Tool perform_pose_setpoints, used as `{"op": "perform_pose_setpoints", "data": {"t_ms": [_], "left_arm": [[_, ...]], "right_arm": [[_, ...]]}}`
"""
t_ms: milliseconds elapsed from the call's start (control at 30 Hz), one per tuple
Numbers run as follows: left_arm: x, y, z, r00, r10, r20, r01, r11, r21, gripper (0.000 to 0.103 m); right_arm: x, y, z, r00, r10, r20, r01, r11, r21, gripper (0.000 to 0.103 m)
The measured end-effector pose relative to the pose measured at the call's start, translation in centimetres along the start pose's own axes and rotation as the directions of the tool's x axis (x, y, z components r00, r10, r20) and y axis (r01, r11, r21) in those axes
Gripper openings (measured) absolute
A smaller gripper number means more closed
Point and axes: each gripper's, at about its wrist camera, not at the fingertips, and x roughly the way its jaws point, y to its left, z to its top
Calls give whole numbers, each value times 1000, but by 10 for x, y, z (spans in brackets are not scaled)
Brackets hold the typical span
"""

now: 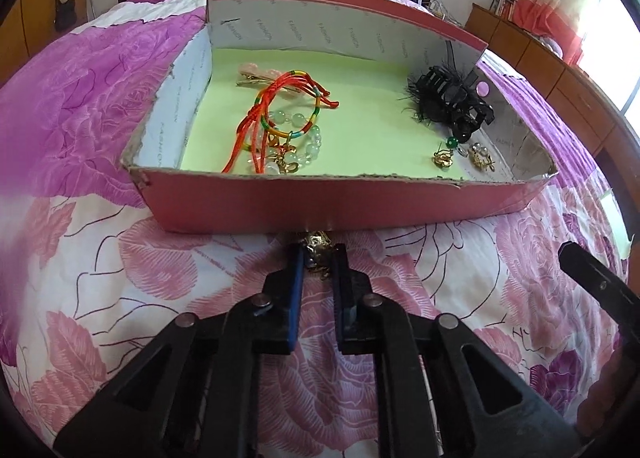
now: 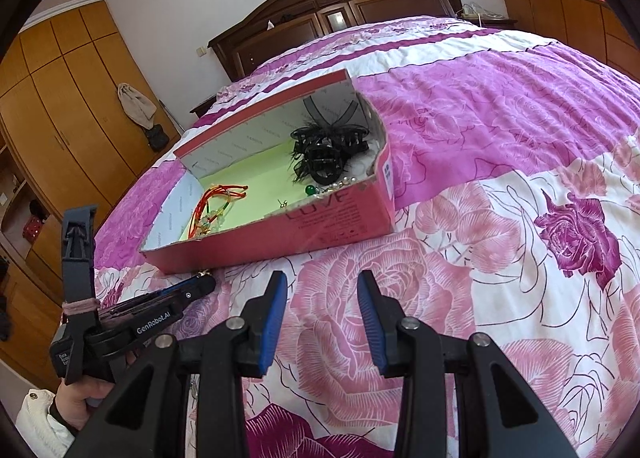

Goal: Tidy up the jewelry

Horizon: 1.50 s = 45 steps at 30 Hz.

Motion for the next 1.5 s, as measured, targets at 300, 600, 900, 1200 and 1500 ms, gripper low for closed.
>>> {"op": "perform_pose_setpoints", "data": {"t_ms": [300, 600, 900, 1200, 1500], "left_arm": [[-30, 4, -1, 999, -41, 35, 41, 999, -19, 0], [-52, 5, -4, 997, -51, 61, 51, 999, -1, 0], [-26, -5, -6, 1000, -11, 3, 11, 998, 61, 22], [-3, -7, -2, 1000, 19, -17, -18, 998, 59, 22], [-7, 2, -1, 1000, -14, -2, 14, 1000, 14, 4]], "right_arm": [[-8, 9, -2, 1000, -3, 2, 3, 1000, -27, 39], [-18, 29, -8, 1000, 4, -7, -5, 998, -62, 39], [-19, 35, -12, 1000, 7, -15, -8, 997, -76, 39], [-13, 25, -13, 999, 12, -31, -13, 999, -48, 39], [-11, 24, -13, 999, 16, -38, -18, 999, -43, 39]]}}
